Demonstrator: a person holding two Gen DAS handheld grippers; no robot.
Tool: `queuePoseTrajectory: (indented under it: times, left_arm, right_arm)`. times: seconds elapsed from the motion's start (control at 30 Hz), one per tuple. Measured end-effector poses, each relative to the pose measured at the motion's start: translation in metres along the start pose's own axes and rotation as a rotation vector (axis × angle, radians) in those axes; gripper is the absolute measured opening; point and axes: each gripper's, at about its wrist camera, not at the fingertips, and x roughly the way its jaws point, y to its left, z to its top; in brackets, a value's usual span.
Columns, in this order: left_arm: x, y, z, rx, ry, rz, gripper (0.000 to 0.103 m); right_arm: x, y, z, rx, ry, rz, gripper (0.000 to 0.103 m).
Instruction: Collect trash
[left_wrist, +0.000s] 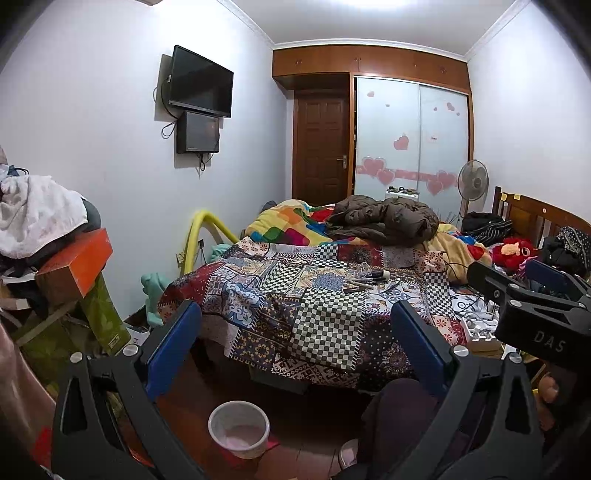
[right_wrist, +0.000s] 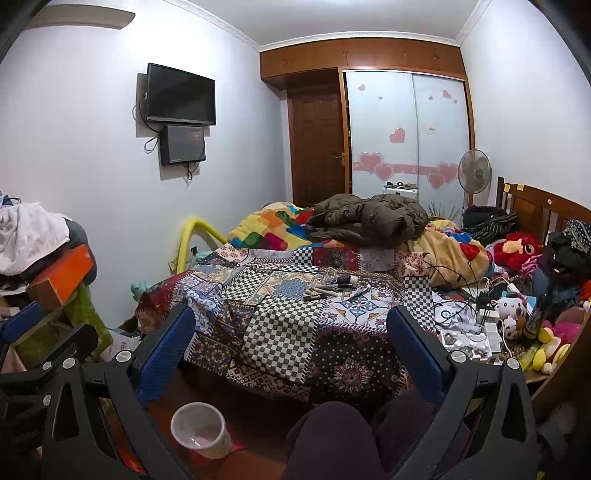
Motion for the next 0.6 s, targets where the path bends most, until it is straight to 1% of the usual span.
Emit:
queuePoseTrajectory:
  times: [0.6]
  left_arm:
    - [0.0008,0.0009,-0.0023,-0.017,0.003,-0.002,0.103]
  right_arm:
    - [-0.0015,0.0054,-0.0016,-0.019,-0.001,0.004,0.103]
